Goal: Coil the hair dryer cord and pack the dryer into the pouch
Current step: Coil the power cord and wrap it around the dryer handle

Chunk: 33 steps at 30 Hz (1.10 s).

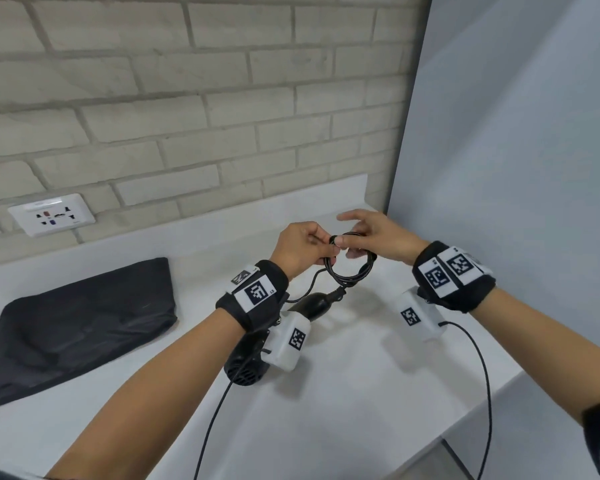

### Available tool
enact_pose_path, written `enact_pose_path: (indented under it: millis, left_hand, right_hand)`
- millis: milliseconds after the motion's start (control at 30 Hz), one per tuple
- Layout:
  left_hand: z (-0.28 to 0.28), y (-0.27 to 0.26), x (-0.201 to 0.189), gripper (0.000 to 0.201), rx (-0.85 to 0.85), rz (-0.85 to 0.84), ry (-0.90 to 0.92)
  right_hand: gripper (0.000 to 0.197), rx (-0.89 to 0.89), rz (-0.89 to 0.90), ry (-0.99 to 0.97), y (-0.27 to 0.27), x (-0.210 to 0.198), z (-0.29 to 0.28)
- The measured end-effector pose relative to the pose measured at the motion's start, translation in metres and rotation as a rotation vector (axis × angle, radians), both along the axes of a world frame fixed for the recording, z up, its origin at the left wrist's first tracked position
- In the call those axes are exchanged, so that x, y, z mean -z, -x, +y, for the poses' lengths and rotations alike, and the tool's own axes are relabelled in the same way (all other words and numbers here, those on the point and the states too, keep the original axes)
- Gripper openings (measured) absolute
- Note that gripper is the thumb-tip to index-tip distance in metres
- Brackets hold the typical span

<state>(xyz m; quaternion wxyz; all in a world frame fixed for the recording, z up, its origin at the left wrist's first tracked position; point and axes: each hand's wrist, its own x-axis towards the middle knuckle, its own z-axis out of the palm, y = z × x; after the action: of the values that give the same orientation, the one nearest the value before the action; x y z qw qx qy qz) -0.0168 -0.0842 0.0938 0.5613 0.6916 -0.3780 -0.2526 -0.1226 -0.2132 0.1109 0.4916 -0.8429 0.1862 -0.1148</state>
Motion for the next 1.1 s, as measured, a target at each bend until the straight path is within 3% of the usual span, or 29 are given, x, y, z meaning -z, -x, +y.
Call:
enact_pose_path:
  millis: [100,167,300,433,533,633,833,967,1100]
  left_hand:
    - [0.001,0.004,0.007,0.016,-0.04,0.023,-0.023]
    - [0.003,0.008,0.012,0.016,-0.066,0.133,-0.02]
    - [0.006,0.012,0.013,0.043,-0.086,0.393,-0.02]
    - [0.01,0.012,0.006,0.046,-0.014,0.461,-0.014]
    - [0.009,0.017,0.002,0.043,-0.038,0.341,-0.039]
    - [0.008,0.021,0.005,0.036,-0.083,0.099,-0.069]
    - [0.011,0.038,0.014,0.014,-0.136,-0.414,-0.054]
    - [0.017,0.039,0.022,0.006,-0.177,-0.561,-0.046]
    - [0.016,0.046,0.029,0.018,-0.176,-0.697,-0.158]
  right_hand:
    - [0.019,-0.114,0.014,0.102,-0.003,0.005,0.002]
    - [0.019,-0.107,0.018,0.175,-0.003,0.01,0.004]
    - [0.023,-0.078,0.016,0.281,-0.002,0.022,0.005]
    - [0.023,-0.02,-0.05,0.192,0.001,0.029,0.005]
    - [0.018,-0.013,-0.092,-0.067,0.002,0.029,0.011]
    - [0.017,0.011,-0.109,-0.247,0.005,0.027,0.016]
    - [0.015,0.057,-0.157,-0.332,0.008,0.03,0.018]
    - [0.017,0.14,-0.207,-0.383,0.01,0.034,0.016]
    - [0.018,0.243,-0.271,-0.386,0.007,0.037,0.015]
